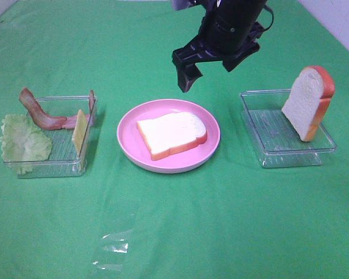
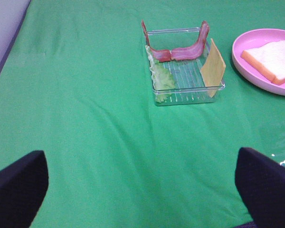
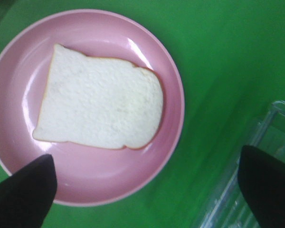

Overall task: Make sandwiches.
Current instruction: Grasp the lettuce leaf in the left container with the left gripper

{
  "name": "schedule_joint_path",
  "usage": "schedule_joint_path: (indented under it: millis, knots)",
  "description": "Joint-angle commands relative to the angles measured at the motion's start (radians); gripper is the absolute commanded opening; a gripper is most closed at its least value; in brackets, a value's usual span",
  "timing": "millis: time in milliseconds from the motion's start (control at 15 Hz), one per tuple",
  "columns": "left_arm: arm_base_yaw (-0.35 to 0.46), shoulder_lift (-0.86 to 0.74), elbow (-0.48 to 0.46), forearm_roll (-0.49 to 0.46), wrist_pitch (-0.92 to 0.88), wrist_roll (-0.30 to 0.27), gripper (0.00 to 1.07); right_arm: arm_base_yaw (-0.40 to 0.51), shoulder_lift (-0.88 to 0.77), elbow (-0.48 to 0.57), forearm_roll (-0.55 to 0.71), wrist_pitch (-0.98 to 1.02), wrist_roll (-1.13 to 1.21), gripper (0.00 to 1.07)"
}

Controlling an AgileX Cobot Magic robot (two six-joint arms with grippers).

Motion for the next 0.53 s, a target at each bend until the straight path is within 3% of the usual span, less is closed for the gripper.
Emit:
schedule_joint_path:
  millis: [67,400,533]
  knots:
    - [0.003,-0.011,0.002,-0.009,-0.003,0.002,1.0,0.001,-0.05,-0.001,-0.03,0.171,0.014,0.99]
    - [0.003,-0.011,0.002,-0.009,-0.003,0.002,1.0,0.001,-0.055,0.0,-0.048,0.404,0.044,0.99]
    - [0.003,-0.011,0.002,-0.009,-0.003,0.002,1.0,0.001,-0.066,0.024,-0.018,0.405,0.054,0.99]
